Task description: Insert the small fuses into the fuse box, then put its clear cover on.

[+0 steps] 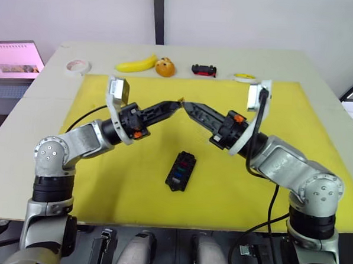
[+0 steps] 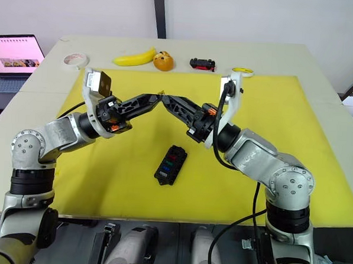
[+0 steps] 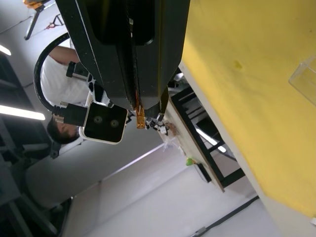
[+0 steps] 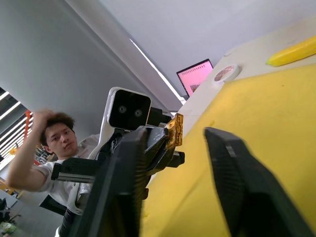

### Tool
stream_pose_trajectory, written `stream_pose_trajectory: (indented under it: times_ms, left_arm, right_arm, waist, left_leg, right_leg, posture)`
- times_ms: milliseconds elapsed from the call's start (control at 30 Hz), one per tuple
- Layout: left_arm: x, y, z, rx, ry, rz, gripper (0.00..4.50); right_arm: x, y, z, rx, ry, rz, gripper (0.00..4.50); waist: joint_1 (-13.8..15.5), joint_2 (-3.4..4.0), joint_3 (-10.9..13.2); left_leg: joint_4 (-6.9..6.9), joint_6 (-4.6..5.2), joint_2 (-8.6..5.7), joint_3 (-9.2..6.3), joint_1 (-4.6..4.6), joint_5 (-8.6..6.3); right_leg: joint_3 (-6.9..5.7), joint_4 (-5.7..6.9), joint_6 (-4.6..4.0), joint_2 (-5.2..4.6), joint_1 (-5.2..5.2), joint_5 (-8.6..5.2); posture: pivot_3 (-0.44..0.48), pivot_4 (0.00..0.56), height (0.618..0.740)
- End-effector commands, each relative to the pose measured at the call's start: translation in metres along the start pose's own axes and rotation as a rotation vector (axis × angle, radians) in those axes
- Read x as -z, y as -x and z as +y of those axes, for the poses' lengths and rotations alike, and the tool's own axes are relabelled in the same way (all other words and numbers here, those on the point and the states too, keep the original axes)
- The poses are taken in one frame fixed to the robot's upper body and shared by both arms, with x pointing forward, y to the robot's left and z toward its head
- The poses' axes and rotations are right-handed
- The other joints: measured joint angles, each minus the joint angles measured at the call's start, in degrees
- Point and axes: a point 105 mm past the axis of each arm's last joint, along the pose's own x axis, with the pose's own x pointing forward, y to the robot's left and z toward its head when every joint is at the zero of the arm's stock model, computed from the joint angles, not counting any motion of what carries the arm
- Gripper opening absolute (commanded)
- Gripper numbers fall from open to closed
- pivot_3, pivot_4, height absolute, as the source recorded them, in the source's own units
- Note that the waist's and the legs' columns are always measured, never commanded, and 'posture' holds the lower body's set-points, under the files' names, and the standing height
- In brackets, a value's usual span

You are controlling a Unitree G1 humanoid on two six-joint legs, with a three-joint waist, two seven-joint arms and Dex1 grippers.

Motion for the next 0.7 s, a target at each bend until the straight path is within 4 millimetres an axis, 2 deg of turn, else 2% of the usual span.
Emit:
stream_pose_trajectory:
  times_ms: [33, 500, 600, 667, 700]
  left_arm:
    - [0.0013, -0.0040, -0.0113, 0.050, -0.025, 0.007, 0.00]
    - [0.0022, -0.0041, -0.0109, 0.054, -0.021, 0.010, 0.00]
    - [0.0020, -0.0035, -0.0106, 0.052, -0.021, 0.010, 0.00]
    - [0.0023, -0.0035, -0.0104, 0.052, -0.021, 0.010, 0.00]
    - [0.0025, -0.0036, -0.0103, 0.052, -0.021, 0.010, 0.00]
  right_arm:
    - [-0.0041, -0.0007, 0.0098, -0.038, 0.005, -0.013, 2.03]
    - [-0.0044, -0.0029, 0.0108, -0.041, -0.001, -0.013, 2.03]
    - [-0.0050, -0.0032, 0.0119, -0.046, -0.002, -0.017, 1.31]
    - [-0.0050, -0.0031, 0.0121, -0.047, 0.000, -0.017, 0.37]
    - [-0.0051, -0.0030, 0.0123, -0.048, -0.002, -0.018, 0.37]
  waist:
    - [-0.01, 0.00, 0.00]
    - [-0.01, 0.00, 0.00]
    - [-0.01, 0.00, 0.00]
    - [0.00, 0.00, 0.00]
    - [-0.01, 0.00, 0.00]
  left_leg:
    - [0.00, 0.00, 0.00, 0.00, 0.00, 0.00]
    - [0.02, 0.00, 0.00, 0.01, 0.00, 0.00]
    - [0.02, 0.00, 0.00, 0.01, 0.00, 0.00]
    - [0.03, 0.00, 0.00, 0.01, 0.00, 0.00]
    - [0.03, 0.00, 0.00, 0.01, 0.00, 0.00]
  right_leg:
    - [0.00, 0.01, 0.00, 0.00, 0.00, 0.00]
    - [0.00, 0.02, 0.00, 0.01, 0.00, 0.00]
    - [0.00, 0.03, 0.00, 0.01, 0.00, 0.00]
    - [0.00, 0.03, 0.00, 0.01, 0.00, 0.00]
    - [0.00, 0.03, 0.00, 0.01, 0.00, 0.00]
  posture:
    - [0.000, 0.150, 0.740]
    - [0.000, 0.150, 0.740]
    - [0.000, 0.150, 0.740]
    - [0.000, 0.150, 0.740]
    - [0.000, 0.150, 0.740]
